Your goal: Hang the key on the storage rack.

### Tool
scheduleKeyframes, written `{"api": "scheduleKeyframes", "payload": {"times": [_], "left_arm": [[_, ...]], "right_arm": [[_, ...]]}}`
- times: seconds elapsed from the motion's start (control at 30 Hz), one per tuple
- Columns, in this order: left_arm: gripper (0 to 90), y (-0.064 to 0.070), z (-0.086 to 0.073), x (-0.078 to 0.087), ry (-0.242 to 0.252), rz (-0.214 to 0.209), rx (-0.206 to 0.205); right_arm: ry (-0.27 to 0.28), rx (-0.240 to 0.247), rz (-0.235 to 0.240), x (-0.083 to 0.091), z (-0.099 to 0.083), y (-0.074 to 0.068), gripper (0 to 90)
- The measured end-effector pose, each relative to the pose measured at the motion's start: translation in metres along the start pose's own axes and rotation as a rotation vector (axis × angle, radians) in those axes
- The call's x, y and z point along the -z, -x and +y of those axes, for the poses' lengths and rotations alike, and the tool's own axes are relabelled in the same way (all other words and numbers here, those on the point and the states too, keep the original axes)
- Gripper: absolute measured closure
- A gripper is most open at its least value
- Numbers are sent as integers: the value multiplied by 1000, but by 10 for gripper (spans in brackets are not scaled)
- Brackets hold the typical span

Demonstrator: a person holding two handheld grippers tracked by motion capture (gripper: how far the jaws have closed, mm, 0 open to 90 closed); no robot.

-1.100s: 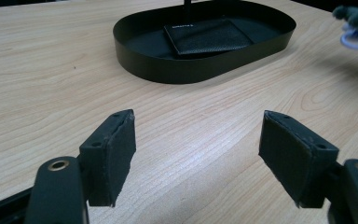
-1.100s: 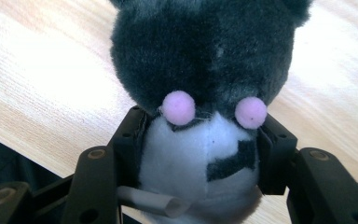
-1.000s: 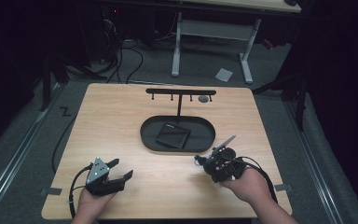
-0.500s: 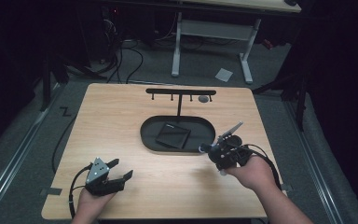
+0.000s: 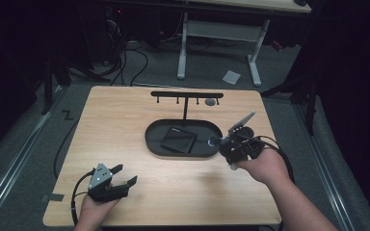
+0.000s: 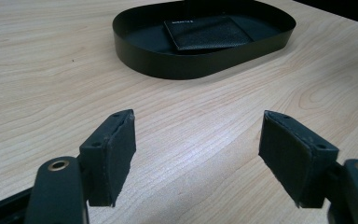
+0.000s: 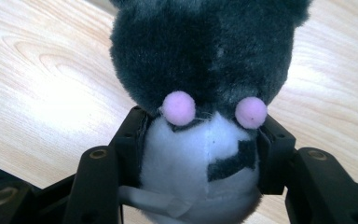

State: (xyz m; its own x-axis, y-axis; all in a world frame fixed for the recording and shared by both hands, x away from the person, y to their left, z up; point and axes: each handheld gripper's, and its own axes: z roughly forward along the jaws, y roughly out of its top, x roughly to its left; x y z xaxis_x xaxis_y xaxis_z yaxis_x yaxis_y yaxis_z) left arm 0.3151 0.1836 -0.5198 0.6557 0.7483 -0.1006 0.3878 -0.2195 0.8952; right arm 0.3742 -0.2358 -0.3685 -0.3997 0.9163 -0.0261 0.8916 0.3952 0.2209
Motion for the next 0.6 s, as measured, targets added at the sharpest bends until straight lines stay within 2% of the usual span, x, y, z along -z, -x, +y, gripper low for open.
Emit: {"api": "scheduleKeyframes", "payload": {"times": [0.4, 0.6], "left_arm": [[276, 1, 0, 0, -7, 4, -11], [279, 0, 0, 1, -12, 1, -15]], "right_arm": [[61, -29, -39, 33, 18, 15, 476], [83, -51, -50, 38, 35, 24, 476]]}}
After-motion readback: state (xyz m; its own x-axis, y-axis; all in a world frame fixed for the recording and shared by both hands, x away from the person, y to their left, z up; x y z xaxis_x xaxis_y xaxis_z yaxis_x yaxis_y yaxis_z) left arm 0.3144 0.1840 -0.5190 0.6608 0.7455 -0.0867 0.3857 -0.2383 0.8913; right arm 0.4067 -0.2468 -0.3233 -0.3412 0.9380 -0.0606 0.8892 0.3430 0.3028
